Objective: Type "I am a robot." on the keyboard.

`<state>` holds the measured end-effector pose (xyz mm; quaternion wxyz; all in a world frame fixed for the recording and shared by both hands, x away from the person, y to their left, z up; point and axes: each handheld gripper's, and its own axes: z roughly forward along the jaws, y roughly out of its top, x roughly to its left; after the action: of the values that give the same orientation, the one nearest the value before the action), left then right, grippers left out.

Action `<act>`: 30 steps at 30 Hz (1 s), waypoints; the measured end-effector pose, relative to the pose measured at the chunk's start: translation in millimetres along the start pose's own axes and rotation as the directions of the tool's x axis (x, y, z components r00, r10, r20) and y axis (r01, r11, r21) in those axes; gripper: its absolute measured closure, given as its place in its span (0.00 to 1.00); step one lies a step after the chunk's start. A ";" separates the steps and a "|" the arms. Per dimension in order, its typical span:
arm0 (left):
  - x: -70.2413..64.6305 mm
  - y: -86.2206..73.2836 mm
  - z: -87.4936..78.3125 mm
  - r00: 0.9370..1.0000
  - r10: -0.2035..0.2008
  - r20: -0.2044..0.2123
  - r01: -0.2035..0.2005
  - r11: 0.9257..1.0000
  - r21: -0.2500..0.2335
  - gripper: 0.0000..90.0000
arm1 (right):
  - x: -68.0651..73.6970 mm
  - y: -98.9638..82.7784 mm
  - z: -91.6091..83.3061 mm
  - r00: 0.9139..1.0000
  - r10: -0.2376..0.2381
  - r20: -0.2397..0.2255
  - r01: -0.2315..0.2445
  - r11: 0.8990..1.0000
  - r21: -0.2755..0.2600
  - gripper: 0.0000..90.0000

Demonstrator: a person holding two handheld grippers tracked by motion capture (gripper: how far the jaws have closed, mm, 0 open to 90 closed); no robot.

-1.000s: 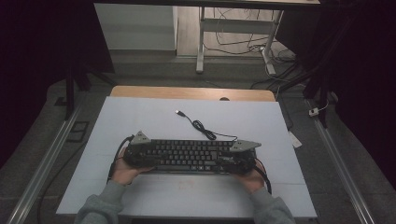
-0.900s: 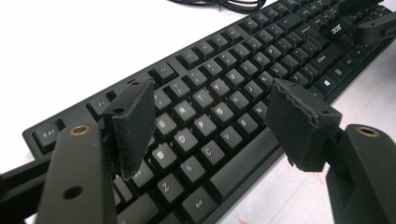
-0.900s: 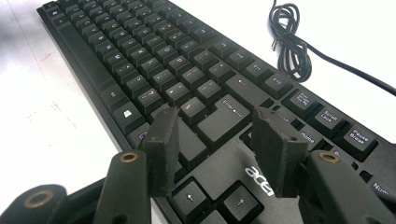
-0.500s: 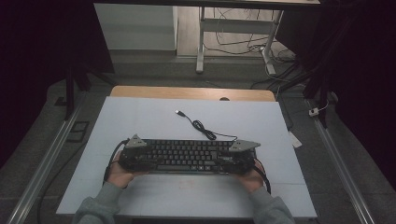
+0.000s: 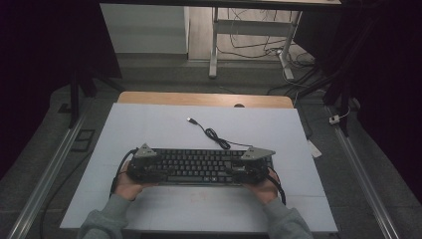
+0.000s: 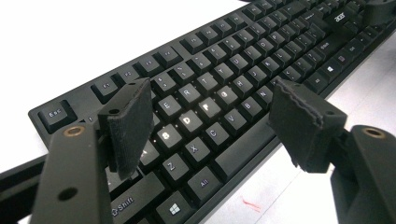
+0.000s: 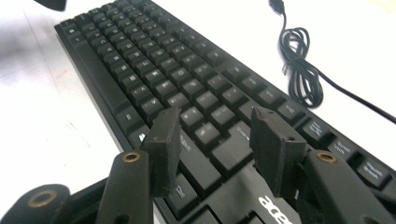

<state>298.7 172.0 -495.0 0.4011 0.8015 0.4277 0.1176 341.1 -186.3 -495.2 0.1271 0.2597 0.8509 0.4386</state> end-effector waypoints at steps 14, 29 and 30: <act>-0.9 -0.1 1.4 1.000 0.006 0.000 -0.006 1.000 0.004 0.34 | 12.8 14.0 17.9 0.997 -0.003 -0.083 0.005 1.000 0.028 0.92; -1.3 -0.9 3.0 1.000 0.012 0.003 -0.012 1.000 0.017 0.34 | 34.6 24.3 52.8 0.992 -0.058 -0.113 0.070 0.992 0.105 0.99; -1.3 -1.0 3.1 1.000 0.012 0.004 -0.012 1.000 0.018 0.34 | 34.8 24.2 54.0 0.992 -0.056 -0.112 0.068 0.992 0.105 0.99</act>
<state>299.0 169.6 -497.6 0.3940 0.8079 0.4230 0.1147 344.1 -118.6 -506.6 0.0798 0.2153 0.8869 0.4009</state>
